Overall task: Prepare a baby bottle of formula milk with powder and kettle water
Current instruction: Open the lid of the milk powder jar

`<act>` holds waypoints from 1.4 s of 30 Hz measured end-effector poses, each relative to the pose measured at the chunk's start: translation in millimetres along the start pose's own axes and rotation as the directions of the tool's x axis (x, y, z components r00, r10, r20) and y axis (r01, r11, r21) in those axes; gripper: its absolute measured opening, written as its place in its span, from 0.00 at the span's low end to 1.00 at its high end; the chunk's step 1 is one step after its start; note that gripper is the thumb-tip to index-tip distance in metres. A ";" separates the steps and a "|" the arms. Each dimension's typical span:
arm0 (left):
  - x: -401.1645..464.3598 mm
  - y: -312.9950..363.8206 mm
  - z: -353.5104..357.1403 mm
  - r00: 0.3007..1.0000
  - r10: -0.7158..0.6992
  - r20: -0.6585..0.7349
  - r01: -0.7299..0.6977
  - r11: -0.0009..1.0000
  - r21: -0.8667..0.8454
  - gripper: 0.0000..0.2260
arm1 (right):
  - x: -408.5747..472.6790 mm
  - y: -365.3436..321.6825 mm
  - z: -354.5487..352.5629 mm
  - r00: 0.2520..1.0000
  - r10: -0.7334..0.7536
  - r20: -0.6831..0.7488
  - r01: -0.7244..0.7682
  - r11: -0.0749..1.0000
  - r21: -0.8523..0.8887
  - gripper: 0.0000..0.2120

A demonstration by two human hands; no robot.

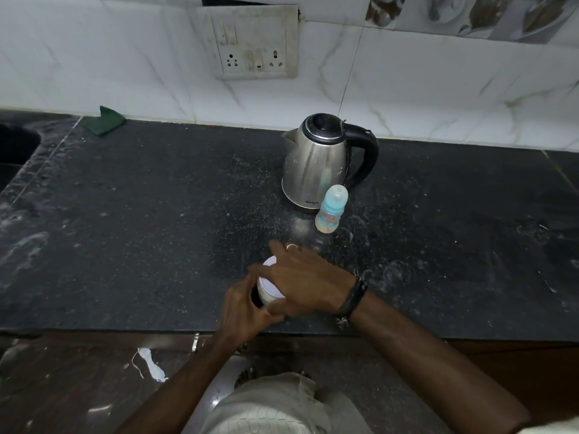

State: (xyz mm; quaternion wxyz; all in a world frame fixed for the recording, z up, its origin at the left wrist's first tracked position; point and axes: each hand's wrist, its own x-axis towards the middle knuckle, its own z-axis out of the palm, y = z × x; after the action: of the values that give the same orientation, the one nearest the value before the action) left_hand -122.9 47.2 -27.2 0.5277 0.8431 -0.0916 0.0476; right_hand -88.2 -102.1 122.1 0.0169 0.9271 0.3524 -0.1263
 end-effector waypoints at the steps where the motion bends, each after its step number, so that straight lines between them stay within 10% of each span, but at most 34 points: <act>1: 0.3 0.9 0.2 1.000 0.004 0.010 -0.004 1.000 0.018 0.23 | 2.3 -5.7 -1.1 0.995 0.096 -0.040 -0.098 0.994 -0.043 0.31; 7: 0.2 7.4 1.4 0.997 -0.080 -0.003 0.080 0.997 -0.016 0.25 | 19.5 -33.9 17.5 0.920 0.390 -0.041 -0.390 0.901 -0.189 0.30; 16: -3.0 -3.1 0.8 0.998 -0.062 -0.017 0.061 0.998 -0.033 0.29 | -2.6 -14.0 -12.5 0.997 -0.039 0.064 0.037 0.999 0.031 0.19; 24: -1.7 8.7 0.9 0.999 -0.031 0.027 0.031 1.000 0.003 0.23 | 12.4 -30.7 18.2 0.915 0.402 0.025 -0.399 0.913 -0.078 0.34; 34: -4.5 8.5 -1.9 0.999 -0.038 -0.016 0.037 0.998 -0.057 0.34 | -16.4 1.6 -11.6 0.995 0.096 -0.031 -0.086 0.969 0.233 0.21; 42: -2.5 8.3 -0.8 1.000 -0.015 -0.010 0.015 1.000 -0.011 0.39 | -57.5 46.6 -16.1 0.959 0.280 0.040 -0.281 0.926 0.251 0.13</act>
State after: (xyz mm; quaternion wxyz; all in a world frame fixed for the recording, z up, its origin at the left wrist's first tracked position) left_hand -127.0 44.7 -20.0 0.5331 0.8407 -0.0830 0.0473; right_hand -95.4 -172.5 149.1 -0.0837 0.9622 0.1969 -0.1685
